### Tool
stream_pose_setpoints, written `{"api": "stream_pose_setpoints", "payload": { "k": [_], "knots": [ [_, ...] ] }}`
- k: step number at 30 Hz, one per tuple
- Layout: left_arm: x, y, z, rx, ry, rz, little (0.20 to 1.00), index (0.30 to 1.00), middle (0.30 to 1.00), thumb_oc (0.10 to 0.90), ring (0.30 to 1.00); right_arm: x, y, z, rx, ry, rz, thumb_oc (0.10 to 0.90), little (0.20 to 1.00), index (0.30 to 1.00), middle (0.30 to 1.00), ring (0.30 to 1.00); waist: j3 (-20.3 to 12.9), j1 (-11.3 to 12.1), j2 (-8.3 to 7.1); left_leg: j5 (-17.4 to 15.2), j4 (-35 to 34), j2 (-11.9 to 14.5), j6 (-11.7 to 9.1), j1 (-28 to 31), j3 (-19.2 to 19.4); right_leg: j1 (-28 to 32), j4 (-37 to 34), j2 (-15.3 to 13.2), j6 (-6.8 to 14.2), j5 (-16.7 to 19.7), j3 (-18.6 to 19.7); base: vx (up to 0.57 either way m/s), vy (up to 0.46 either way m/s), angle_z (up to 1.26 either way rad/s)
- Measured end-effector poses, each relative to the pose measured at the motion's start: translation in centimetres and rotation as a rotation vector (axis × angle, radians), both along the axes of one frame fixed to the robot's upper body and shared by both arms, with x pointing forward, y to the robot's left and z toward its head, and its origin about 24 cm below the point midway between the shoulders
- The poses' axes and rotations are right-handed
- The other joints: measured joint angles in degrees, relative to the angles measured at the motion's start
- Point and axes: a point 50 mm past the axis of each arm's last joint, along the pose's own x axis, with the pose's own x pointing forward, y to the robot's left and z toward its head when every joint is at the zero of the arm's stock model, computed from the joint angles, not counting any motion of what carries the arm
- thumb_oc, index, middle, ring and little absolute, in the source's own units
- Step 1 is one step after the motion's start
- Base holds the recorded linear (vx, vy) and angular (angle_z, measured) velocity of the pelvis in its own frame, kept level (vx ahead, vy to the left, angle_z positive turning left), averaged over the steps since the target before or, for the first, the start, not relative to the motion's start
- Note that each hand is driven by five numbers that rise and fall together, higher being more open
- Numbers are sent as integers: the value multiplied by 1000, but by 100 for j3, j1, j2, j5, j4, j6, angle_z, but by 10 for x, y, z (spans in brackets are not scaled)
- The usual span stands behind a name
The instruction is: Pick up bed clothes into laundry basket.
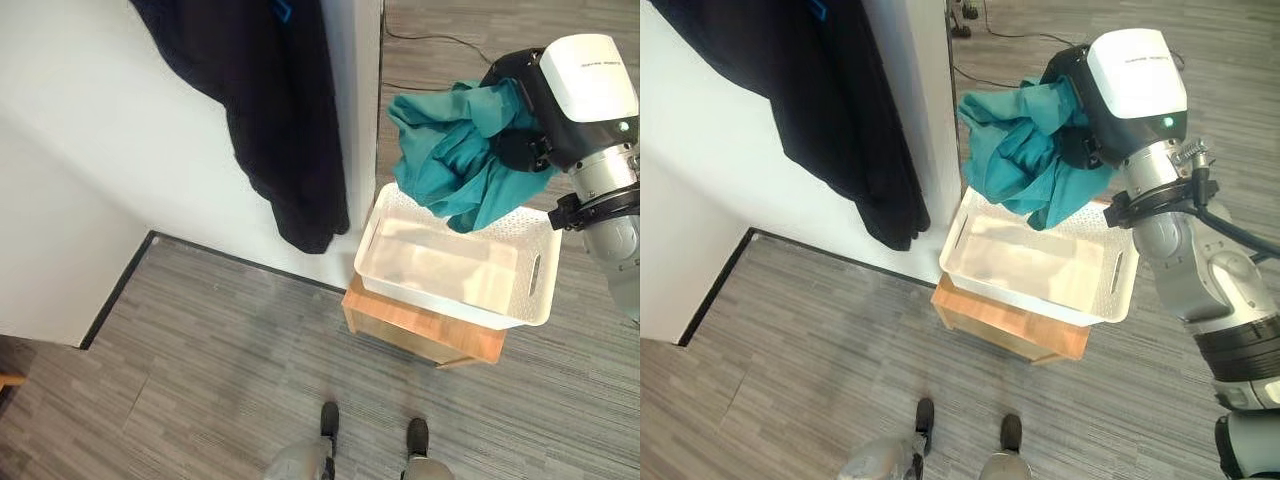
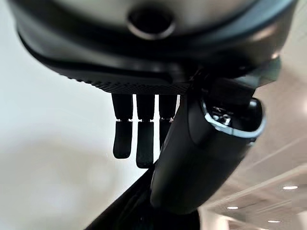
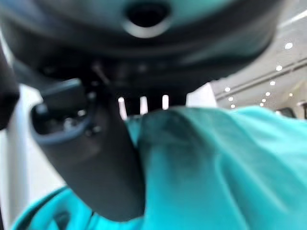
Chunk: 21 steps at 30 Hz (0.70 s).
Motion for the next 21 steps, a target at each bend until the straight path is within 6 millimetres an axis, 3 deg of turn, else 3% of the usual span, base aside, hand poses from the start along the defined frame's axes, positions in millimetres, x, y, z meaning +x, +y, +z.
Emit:
{"api": "stream_pose_setpoints", "payload": {
  "k": [12,16,20,21],
  "knots": [
    [-7,-11,-5,41,-21,-54,300,300,300,400,300,-4,-12,-15,15,41,-27,400,300,300,300,300,-15,169,-21,-8,-2,29,-7,-1,-159,80,0,45,24,-28,-263,-35,-26,7],
    [-12,-8,-15,40,-41,-80,300,300,300,400,300,-4,-13,-16,13,47,-29,400,300,300,300,300,-28,283,-62,-204,-2,32,9,-5,-265,63,-1,46,22,-273,-246,-30,-56,-3],
    [0,-1,-22,30,-5,-29,300,300,300,400,300,8,-14,-39,90,110,-37,400,300,300,300,300,-171,357,-356,-272,-2,24,63,-11,-252,48,-3,41,-120,-571,-224,-1,-33,-9],
    [11,2,-30,28,38,-11,300,300,300,400,300,15,-20,-63,110,195,-76,400,300,300,300,300,-330,355,-439,-308,10,76,8,-11,-264,64,-4,93,-134,-583,-221,37,-33,2]
  ]
}}
